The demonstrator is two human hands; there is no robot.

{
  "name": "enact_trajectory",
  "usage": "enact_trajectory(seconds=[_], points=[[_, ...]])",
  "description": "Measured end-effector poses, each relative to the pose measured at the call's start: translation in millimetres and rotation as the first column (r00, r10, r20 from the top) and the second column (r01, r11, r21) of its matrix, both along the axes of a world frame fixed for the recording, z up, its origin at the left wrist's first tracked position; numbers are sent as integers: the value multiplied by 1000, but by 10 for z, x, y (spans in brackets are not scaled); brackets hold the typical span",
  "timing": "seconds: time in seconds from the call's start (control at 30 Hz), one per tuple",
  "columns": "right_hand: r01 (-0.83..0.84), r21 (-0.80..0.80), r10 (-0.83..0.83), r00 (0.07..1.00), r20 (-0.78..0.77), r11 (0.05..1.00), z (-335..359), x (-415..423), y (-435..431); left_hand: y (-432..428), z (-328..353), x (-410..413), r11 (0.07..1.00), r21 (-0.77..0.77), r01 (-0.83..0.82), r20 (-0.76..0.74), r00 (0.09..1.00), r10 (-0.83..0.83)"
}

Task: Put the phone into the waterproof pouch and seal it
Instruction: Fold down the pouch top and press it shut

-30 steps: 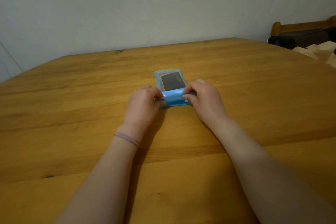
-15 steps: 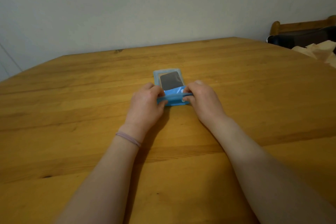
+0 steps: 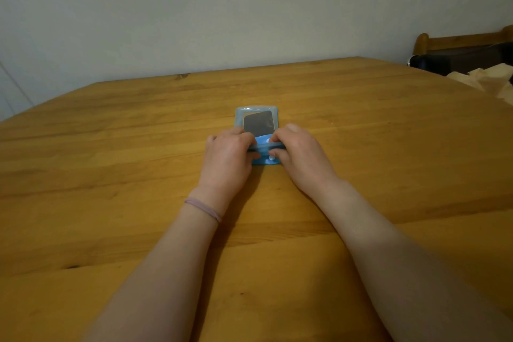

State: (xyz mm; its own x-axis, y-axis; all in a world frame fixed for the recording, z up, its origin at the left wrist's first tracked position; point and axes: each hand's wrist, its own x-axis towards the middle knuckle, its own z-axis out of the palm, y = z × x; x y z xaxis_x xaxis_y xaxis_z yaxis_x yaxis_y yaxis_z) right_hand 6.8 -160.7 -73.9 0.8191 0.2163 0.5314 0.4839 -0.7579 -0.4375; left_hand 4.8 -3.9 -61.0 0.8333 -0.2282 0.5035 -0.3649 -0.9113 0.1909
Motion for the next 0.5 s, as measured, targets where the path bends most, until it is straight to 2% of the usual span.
enact_trajectory(seconds=[0.23, 0.5], points=[[3, -54, 0, 999, 49, 999, -7, -21, 23, -51, -24, -38, 998, 17, 63, 68, 996, -64], [19, -70, -16, 999, 41, 997, -7, -8, 48, -82, -22, -22, 999, 39, 27, 54, 998, -29]])
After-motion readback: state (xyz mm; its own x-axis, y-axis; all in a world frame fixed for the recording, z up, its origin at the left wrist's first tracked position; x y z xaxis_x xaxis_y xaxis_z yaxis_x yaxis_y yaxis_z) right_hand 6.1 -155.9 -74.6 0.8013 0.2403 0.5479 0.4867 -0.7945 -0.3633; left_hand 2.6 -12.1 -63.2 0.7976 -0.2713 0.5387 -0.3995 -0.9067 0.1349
